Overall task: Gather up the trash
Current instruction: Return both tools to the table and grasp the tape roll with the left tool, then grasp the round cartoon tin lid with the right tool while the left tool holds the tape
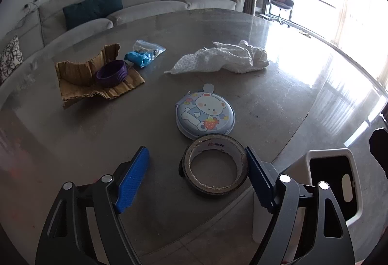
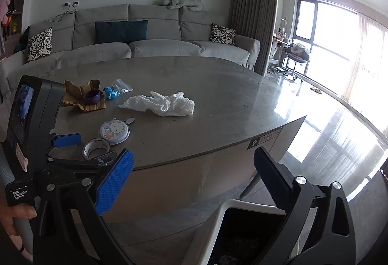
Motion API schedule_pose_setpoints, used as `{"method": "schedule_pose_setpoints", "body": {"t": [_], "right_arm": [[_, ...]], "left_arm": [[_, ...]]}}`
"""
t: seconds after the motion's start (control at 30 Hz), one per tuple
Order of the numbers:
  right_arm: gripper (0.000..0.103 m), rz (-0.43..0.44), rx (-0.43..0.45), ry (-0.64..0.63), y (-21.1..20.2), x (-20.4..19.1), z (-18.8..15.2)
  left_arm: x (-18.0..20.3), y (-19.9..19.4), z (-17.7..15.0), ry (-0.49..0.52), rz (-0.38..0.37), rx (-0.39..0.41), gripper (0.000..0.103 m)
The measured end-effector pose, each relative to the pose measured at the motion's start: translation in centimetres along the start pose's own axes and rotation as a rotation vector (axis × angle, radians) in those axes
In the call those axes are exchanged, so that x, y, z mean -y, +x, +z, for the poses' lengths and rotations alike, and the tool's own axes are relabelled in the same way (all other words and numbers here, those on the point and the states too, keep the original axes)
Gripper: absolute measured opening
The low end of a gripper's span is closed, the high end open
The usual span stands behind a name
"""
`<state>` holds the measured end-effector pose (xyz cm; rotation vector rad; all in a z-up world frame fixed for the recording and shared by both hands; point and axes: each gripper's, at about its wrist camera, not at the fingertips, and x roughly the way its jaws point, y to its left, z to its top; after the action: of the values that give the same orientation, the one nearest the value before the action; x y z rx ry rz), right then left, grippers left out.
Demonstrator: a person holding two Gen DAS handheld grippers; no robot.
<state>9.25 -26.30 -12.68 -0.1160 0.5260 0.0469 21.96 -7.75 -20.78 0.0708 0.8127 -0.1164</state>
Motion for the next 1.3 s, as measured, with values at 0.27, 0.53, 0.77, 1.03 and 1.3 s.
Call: {"method": "schedule_pose_setpoints", "body": {"t": [0.27, 0.53, 0.77, 1.03, 1.3], "right_arm": [[0.099, 0.02, -0.005, 0.002, 0.5, -0.5, 0.1], [0.099, 0.106, 0.004, -0.028, 2.4, -4.4, 1.7], [0.099, 0.199, -0.026, 0.036, 6.0, -7.4, 3.3], [0.099, 0.212, -0.094, 0.047, 10.1, -9.3, 3.6], [0.099, 0.233, -0.131, 0.024, 11.3, -10.3, 2.9]], "left_arm": [[-1.4, -1.3, 0.7, -0.031, -0.017, 0.008, 0.051], [-3.8, -5.2, 1.3, -0.006, 0.051, 0.078, 0.051], [-8.1, -6.9, 2.3, -0.028, 0.127, 0.111, 0.051], [-11.9, -7.0, 2.9, -0.068, 0.164, 0.115, 0.051], [-13.0, -5.2, 3.0, -0.067, 0.17, 0.09, 0.051]]}}
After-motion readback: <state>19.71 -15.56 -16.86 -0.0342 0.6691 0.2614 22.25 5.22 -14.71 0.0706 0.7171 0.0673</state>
